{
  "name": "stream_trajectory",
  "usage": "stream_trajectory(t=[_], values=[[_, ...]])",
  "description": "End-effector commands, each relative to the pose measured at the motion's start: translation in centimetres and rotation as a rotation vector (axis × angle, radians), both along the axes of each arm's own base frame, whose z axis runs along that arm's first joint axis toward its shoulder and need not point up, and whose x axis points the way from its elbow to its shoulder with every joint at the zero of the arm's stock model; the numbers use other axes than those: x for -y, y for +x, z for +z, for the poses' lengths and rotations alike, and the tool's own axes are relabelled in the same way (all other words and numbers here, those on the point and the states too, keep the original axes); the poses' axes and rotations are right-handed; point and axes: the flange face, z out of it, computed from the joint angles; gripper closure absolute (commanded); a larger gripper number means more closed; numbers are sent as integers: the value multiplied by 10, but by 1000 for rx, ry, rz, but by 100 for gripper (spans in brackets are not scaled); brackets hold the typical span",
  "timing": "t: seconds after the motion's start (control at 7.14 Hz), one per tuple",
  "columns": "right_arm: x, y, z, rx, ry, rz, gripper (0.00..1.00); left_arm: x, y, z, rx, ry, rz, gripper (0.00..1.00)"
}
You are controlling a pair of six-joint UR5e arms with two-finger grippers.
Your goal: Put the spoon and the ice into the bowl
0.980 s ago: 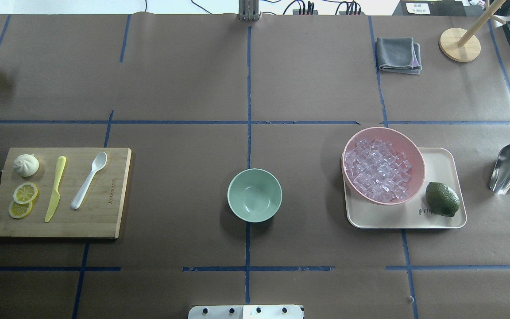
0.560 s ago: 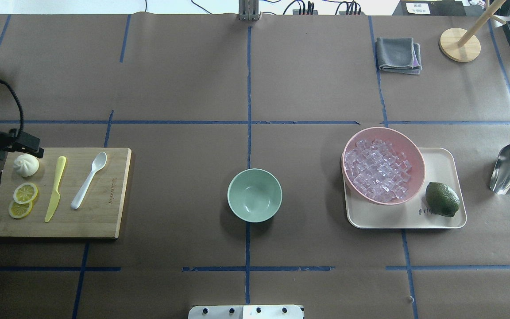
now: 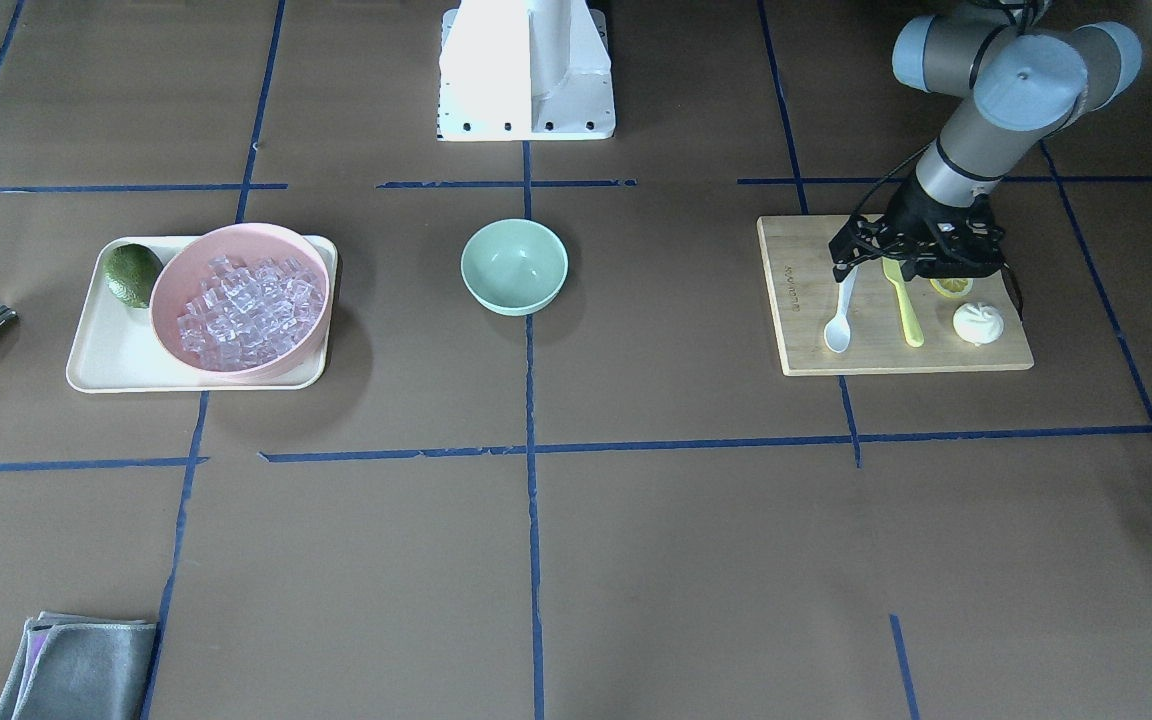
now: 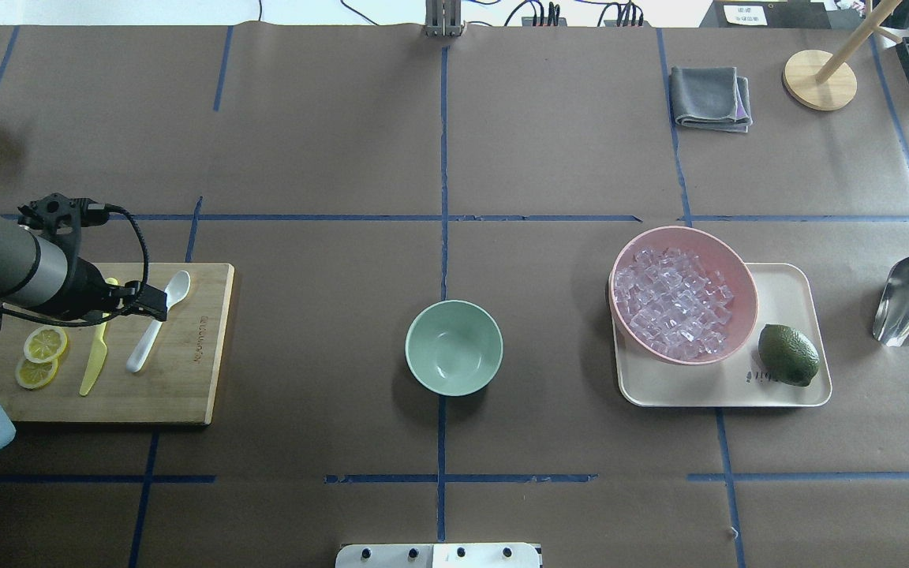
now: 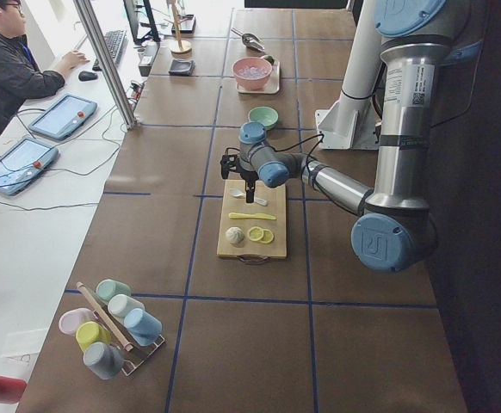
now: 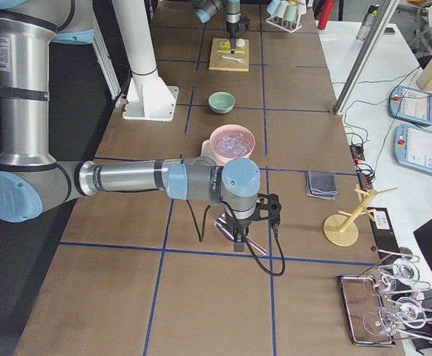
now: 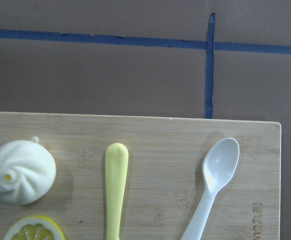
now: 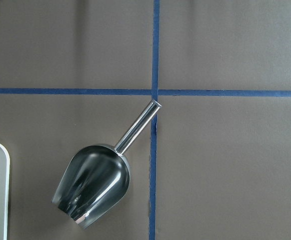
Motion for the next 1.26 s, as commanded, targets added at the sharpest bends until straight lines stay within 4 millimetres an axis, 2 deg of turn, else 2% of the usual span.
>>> stream_trajectory(t=[0.0, 0.28, 0.56, 0.98, 1.12], values=[[0, 0, 0, 2, -2, 1, 0, 2, 22, 6, 12, -8, 11, 2], [0, -1, 2, 21, -8, 1, 0, 3, 26, 17, 28, -21, 17, 5], [0, -1, 2, 22, -8, 1, 0, 5, 28, 17, 28, -21, 17, 11], [1, -1, -1, 22, -9, 9, 0, 9, 33, 21, 32, -29, 22, 23], [2, -1, -1, 22, -8, 9, 0, 8, 33, 20, 30, -31, 23, 30]])
